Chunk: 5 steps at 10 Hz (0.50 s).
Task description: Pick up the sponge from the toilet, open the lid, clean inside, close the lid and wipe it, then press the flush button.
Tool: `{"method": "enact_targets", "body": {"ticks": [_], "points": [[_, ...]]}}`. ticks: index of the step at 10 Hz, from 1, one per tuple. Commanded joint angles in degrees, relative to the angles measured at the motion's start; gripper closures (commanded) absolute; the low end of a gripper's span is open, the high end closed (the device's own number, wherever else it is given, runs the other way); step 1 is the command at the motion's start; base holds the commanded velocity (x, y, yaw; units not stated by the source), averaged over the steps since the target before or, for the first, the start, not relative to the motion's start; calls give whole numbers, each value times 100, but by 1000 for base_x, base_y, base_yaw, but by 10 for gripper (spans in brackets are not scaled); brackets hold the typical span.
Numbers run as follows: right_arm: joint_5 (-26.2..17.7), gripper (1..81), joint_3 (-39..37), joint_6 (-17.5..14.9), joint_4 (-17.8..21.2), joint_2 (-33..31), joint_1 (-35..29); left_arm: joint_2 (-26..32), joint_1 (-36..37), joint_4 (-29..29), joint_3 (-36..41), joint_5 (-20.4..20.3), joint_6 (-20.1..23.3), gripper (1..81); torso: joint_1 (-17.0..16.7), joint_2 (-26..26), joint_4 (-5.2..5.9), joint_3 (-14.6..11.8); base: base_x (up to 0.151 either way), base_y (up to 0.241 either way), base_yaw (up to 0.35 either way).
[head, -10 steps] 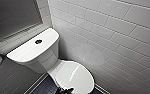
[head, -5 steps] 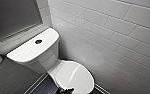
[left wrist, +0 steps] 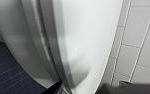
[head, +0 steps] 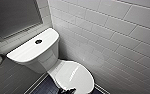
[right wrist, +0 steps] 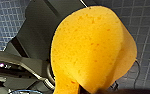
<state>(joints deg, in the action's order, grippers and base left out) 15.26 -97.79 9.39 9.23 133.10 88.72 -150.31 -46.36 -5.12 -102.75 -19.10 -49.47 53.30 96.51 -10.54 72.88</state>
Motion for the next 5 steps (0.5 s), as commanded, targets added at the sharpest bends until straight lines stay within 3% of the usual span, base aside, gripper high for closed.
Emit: {"method": "enact_targets", "body": {"ticks": [1,5], "points": [[-445,811,130,-25,-26,-299,54,9,518,-200,274,91,25,10,0,0,0,0,0,0,0],[-402,811,200,-25,-35,-368,80,-105,632,-165,-60,73,-159,10,0,0,0,0,0,0,0]]}}
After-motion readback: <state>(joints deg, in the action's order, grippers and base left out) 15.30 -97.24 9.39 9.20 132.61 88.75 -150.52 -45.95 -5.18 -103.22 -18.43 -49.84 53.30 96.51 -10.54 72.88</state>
